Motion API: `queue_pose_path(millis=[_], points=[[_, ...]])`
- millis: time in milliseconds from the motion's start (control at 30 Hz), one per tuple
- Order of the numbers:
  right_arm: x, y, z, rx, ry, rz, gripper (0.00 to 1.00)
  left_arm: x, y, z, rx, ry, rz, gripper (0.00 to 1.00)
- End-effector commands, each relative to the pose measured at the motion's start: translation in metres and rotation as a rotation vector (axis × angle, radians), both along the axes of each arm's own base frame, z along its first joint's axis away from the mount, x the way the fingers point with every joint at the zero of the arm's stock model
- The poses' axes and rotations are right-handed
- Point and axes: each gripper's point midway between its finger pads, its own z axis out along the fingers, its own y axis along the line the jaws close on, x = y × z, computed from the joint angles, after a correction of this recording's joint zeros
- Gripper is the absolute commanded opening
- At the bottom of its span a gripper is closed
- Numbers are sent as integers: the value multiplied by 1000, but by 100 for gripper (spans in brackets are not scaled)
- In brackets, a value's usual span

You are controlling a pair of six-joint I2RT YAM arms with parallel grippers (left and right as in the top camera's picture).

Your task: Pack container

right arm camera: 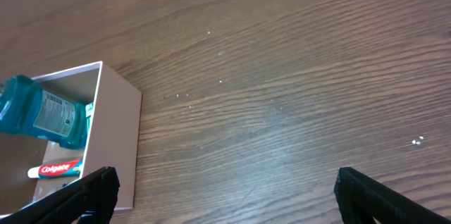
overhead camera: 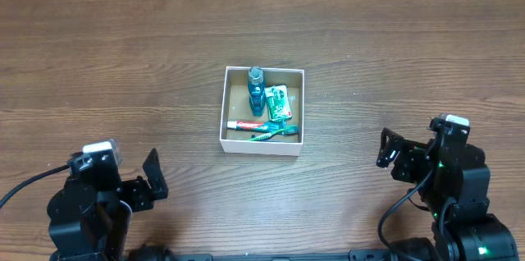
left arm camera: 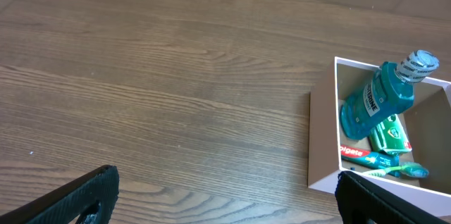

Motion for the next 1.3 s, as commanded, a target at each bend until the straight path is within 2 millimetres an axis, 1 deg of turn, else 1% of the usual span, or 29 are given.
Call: queue_pose_path(millis=[0,67,133,233,333,467,533,700,767,800,833,900,933,1267], points=[[-6,-1,2,6,-21,-2,100,0,-2,-2,-18,-2,-2,100],[-13,-1,8,10,-85,0,100,0,-2,-2,-18,-2,-2,100],[-21,-2,9,9,-172,6,100,0,-2,-2,-18,-2,-2,100],[-29,1,-2,24,-287,37,100,0,-2,-2,-18,-2,-3,100],[-30,4,-11,38,-357,53,100,0,-2,-2,-18,-2,-2,100],[-18,7,-13,30,-436,71,100,0,-2,-2,-18,-2,-2,100],[-7,12,-6,11,-519,105,100,0,-2,-2,-18,-2,-3,100],[10,15,9,-25,-703,120,100,0,-2,-2,-18,-2,-2,100],[15,15,11,-45,-771,124,100,0,-2,-2,-18,-2,-2,100],[16,15,8,-50,-789,124,100,0,-2,-2,-18,-2,-3,100],[18,16,3,-54,-784,125,100,0,-2,-2,-18,-2,-2,100],[21,17,-21,-57,-728,138,100,0,-2,-2,-18,-2,-2,100],[21,20,-38,-48,-657,152,100,0,-2,-2,-18,-2,-2,100],[20,25,-37,-54,-661,188,100,0,-2,-2,-18,-2,-2,100]])
